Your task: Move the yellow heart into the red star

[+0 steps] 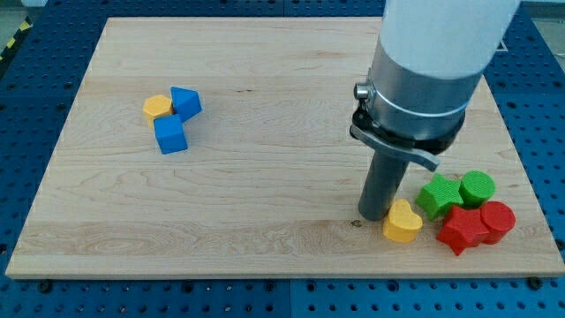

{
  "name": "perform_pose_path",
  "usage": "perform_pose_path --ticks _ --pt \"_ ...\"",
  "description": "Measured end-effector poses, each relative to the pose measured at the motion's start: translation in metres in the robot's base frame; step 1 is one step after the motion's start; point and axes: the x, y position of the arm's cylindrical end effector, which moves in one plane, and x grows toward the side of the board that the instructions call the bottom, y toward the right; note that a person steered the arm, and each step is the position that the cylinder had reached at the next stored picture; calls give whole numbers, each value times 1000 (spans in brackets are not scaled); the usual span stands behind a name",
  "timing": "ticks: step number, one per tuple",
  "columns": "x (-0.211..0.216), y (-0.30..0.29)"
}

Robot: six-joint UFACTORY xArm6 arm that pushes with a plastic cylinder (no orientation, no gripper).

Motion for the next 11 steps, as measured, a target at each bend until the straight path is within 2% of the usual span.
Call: perform_pose_path --ticks 3,7,11 --pt "15 23" --pt "17 21" --pt "17 -133"
